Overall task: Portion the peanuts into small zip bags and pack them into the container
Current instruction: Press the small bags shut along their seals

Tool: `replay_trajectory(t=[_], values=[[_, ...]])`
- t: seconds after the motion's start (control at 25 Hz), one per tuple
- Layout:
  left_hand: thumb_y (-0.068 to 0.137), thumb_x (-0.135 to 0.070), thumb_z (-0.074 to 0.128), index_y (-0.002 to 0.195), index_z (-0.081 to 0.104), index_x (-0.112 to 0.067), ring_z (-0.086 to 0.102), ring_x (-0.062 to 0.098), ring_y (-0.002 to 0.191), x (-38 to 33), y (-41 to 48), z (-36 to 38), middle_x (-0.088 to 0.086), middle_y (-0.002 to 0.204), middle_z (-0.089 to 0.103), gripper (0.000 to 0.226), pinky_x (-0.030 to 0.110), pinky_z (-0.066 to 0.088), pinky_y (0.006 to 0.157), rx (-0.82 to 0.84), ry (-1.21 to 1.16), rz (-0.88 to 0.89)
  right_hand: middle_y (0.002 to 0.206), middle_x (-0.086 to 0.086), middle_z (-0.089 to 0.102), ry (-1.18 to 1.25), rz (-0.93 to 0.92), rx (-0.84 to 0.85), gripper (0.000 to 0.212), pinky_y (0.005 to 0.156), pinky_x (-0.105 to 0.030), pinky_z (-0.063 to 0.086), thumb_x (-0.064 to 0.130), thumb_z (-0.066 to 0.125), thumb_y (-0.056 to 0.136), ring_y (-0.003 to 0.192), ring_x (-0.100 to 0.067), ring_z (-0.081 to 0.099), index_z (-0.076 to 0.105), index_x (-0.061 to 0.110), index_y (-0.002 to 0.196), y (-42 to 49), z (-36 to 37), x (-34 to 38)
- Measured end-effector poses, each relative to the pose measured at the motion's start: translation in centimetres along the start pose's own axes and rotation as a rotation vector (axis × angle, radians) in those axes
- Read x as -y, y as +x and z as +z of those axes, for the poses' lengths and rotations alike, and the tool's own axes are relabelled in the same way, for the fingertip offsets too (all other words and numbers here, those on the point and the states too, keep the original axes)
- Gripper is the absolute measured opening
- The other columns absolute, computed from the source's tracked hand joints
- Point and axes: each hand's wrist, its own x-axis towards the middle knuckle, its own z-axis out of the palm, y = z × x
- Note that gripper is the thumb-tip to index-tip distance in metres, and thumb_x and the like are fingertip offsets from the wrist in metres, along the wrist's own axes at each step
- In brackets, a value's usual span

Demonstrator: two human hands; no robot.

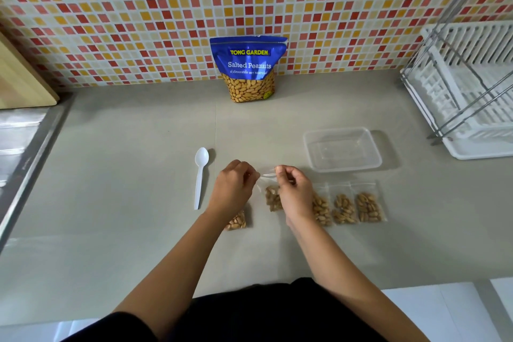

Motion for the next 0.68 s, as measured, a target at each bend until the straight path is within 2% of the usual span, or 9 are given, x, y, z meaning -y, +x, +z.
replay_trajectory(t=[0.12, 0.24, 0.32, 0.4, 0.52, 0.68], values=[[0.086, -0.042, 0.061, 0.110, 0.059, -0.016, 0.068, 0.015, 0.080, -0.1, -1.3, -0.6, 0.000, 0.090, 0.067, 0.035, 0.030, 0.053, 0.073, 0.242, -0.430, -0.392, 0.075, 0.005, 0.064, 0.108, 0.134, 0.007, 0.011, 0.061, -0.016, 0.046, 0.026, 0.061, 0.090, 0.066, -0.006, 0.056, 0.064, 0.015, 0.088, -0.1, 0.2, -0.2], [0.085, -0.025, 0.066, 0.112, 0.057, -0.012, 0.064, 0.015, 0.066, -0.1, -3.0, -0.1, 0.005, 0.083, 0.067, 0.032, 0.025, 0.049, 0.062, 0.288, -0.603, -0.561, 0.062, 0.004, 0.058, 0.135, 0.170, 0.038, 0.012, 0.054, -0.013, 0.044, 0.023, 0.062, 0.089, 0.055, -0.006, 0.051, 0.061, 0.018, 0.078, -0.2, 0.6, -0.6], [0.083, -0.018, 0.067, 0.106, 0.058, -0.012, 0.059, 0.013, 0.058, 0.2, -3.6, 0.1, 0.005, 0.077, 0.066, 0.025, 0.017, 0.045, 0.051, 0.211, -0.514, -0.612, 0.068, 0.002, 0.063, 0.067, 0.183, 0.073, 0.008, 0.065, -0.021, 0.049, 0.024, 0.064, 0.088, 0.063, -0.010, 0.058, 0.064, 0.017, 0.084, 0.1, 0.8, -1.4], [0.081, -0.019, 0.070, 0.099, 0.056, -0.013, 0.058, 0.011, 0.055, 0.5, -3.8, 0.2, 0.005, 0.075, 0.067, 0.024, 0.011, 0.041, 0.043, 0.143, -0.390, -0.624, 0.083, 0.002, 0.069, -0.207, 0.115, 0.106, 0.012, 0.079, -0.028, 0.049, 0.030, 0.064, 0.085, 0.082, -0.016, 0.064, 0.068, 0.019, 0.089, 0.5, 0.5, -2.2], [0.080, -0.020, 0.070, 0.094, 0.052, -0.012, 0.059, 0.017, 0.063, 0.7, -3.9, 0.6, 0.007, 0.077, 0.066, 0.024, 0.019, 0.042, 0.048, 0.158, -0.235, -0.554, 0.093, -0.003, 0.074, -0.550, -0.056, 0.121, 0.019, 0.074, -0.022, 0.043, 0.028, 0.064, 0.086, 0.091, -0.019, 0.066, 0.072, 0.013, 0.093, 0.5, 0.0, -2.7], [0.083, -0.024, 0.063, 0.088, 0.048, -0.012, 0.061, 0.030, 0.074, 1.0, -4.1, 1.7, 0.010, 0.079, 0.064, 0.020, 0.035, 0.049, 0.063, 0.162, -0.016, -0.448, 0.094, -0.003, 0.074, -0.633, -0.125, 0.135, 0.020, 0.071, -0.019, 0.042, 0.028, 0.066, 0.085, 0.088, -0.016, 0.068, 0.073, 0.012, 0.095, 0.3, -0.3, -2.8]])
